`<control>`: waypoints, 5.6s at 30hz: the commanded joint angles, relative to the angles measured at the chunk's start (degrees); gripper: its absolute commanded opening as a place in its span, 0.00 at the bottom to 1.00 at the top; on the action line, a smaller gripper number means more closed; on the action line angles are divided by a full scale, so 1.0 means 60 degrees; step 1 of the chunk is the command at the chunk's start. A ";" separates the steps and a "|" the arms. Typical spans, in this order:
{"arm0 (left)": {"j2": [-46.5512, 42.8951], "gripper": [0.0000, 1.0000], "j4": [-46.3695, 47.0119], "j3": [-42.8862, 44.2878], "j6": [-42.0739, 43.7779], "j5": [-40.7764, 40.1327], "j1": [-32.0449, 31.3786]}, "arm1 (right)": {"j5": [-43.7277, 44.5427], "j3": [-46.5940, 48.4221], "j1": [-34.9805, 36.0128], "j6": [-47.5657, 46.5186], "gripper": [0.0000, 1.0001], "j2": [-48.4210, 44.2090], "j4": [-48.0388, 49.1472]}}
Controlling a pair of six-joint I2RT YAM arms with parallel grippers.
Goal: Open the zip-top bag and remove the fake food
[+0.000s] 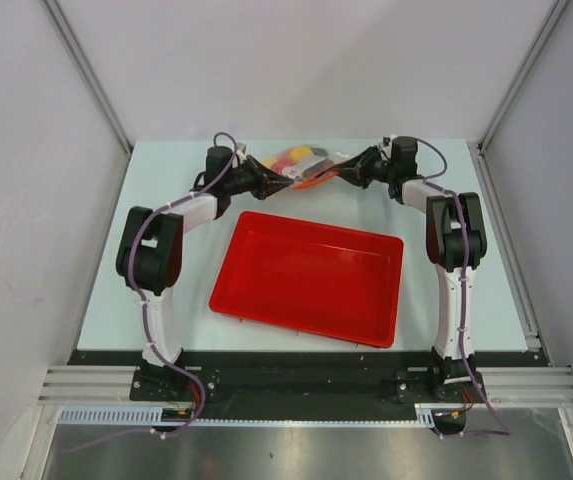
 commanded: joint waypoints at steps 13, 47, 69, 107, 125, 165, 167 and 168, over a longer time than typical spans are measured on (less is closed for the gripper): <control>-0.0771 0.81 -0.8405 0.5135 0.7600 -0.3789 -0.1141 | -0.0235 0.1091 0.0389 -0.0719 0.00 -0.0532 -0.0865; 0.2233 0.12 -0.7910 0.8626 1.1530 -0.8952 -0.3091 | -0.0719 0.1312 0.0316 -0.1685 0.00 -0.1206 -0.2578; 0.1749 0.00 -0.7456 0.8318 0.8644 -0.6462 -0.3061 | 0.2709 0.1342 0.0433 -0.7107 0.53 -0.3447 -0.8674; 0.2130 0.00 -0.6856 0.7967 0.5582 -0.3957 -0.2900 | 0.1507 0.1853 0.1355 -0.5994 0.96 -0.0314 -0.5860; 0.1691 0.00 -0.6885 0.7117 0.5947 -0.4264 -0.2564 | 0.2619 0.2466 0.1093 -0.6022 0.28 -0.1600 -0.6840; 0.1646 0.00 -0.6241 0.6809 0.6007 -0.3518 -0.1963 | 0.4437 -0.4547 0.4811 -0.6684 0.23 -0.8385 -0.9408; 0.1647 0.00 -0.6212 0.6853 0.5919 -0.3474 -0.1948 | 0.4613 -0.4738 0.5236 -0.6391 0.27 -0.8152 -0.9231; 0.1647 0.00 -0.6182 0.6853 0.5919 -0.3445 -0.1934 | 0.4642 -0.4782 0.5354 -0.6303 0.32 -0.8063 -0.9041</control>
